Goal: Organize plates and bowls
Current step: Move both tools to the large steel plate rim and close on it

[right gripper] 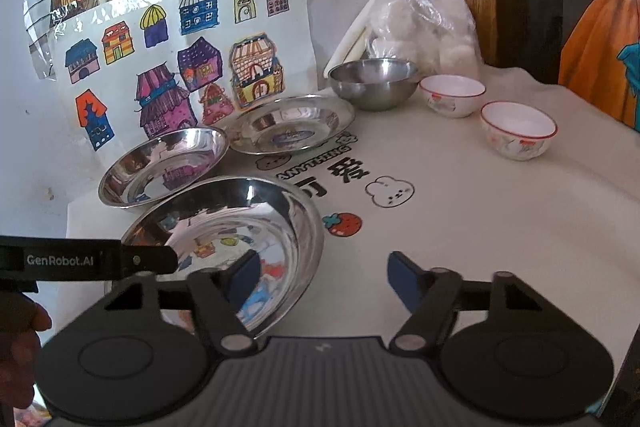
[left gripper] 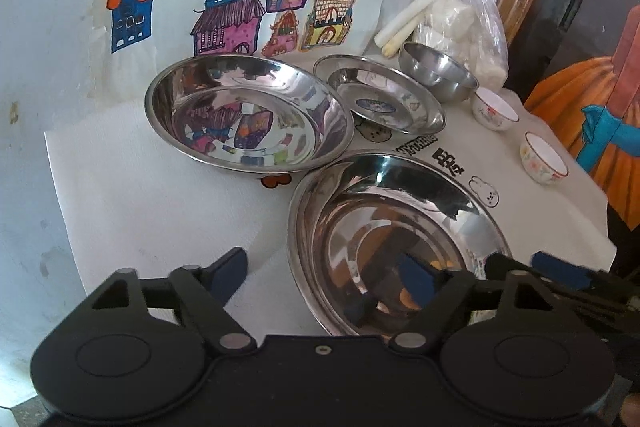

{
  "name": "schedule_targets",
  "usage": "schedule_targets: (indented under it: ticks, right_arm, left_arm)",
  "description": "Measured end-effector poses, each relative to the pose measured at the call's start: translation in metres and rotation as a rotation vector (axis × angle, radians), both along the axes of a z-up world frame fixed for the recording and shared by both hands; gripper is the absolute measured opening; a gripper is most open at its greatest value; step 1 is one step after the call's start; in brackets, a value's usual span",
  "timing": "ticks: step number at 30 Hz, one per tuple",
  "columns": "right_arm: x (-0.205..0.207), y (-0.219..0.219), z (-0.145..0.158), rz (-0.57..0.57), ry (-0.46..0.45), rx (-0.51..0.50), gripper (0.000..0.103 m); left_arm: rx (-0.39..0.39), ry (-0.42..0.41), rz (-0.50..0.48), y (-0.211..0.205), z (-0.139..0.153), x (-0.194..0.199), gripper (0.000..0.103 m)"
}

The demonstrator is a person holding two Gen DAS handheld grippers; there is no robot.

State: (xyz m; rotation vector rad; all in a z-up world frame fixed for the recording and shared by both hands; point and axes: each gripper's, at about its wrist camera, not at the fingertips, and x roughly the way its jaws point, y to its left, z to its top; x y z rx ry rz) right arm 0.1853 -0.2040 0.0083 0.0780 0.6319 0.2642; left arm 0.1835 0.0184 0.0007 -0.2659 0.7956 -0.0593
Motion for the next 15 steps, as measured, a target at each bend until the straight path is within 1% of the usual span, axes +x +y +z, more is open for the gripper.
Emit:
schedule_targets:
  ticks: [1,3,4,6,7,8,9,13,15]
  right_arm:
    - [0.0003,0.0009,-0.0003,0.002,0.002,0.002,0.06]
    - [0.0006,0.0026,-0.001,-0.003,0.003,0.003,0.054]
    - [0.0005,0.0031,-0.0012,-0.003,0.003,0.003,0.053]
    - [0.001,0.0039,-0.0014,-0.005,0.006,0.006,0.045]
    - [0.0011,0.0044,-0.0018,-0.006,0.007,0.005,0.044]
    - [0.0013,0.0049,-0.0021,-0.006,0.009,0.004,0.041]
    - [0.0012,0.0053,-0.0024,-0.007,0.009,0.002,0.04]
    - [0.0007,0.0056,-0.0032,-0.008,0.007,0.0,0.038]
    - [0.0009,0.0059,-0.0032,-0.008,0.006,-0.001,0.034]
  left_arm:
    - [0.002,-0.003,0.003,-0.0004,0.0002,-0.0002,0.077]
    - [-0.005,-0.008,0.007,0.0003,0.0002,-0.0008,0.071]
    - [-0.012,-0.008,0.006,0.0008,0.0002,-0.0007,0.07]
    - [-0.018,-0.01,0.008,0.0016,0.0001,-0.0012,0.064]
    - [-0.022,-0.011,0.009,0.0018,0.0,-0.0011,0.063]
    - [-0.022,-0.013,0.01,0.0022,-0.0002,-0.0011,0.061]
    - [-0.023,-0.014,0.011,0.0026,-0.0006,-0.0011,0.058]
    - [-0.03,-0.018,0.019,0.0044,-0.0011,-0.0004,0.054]
    - [-0.035,-0.019,0.026,0.0053,-0.0014,-0.0004,0.05]
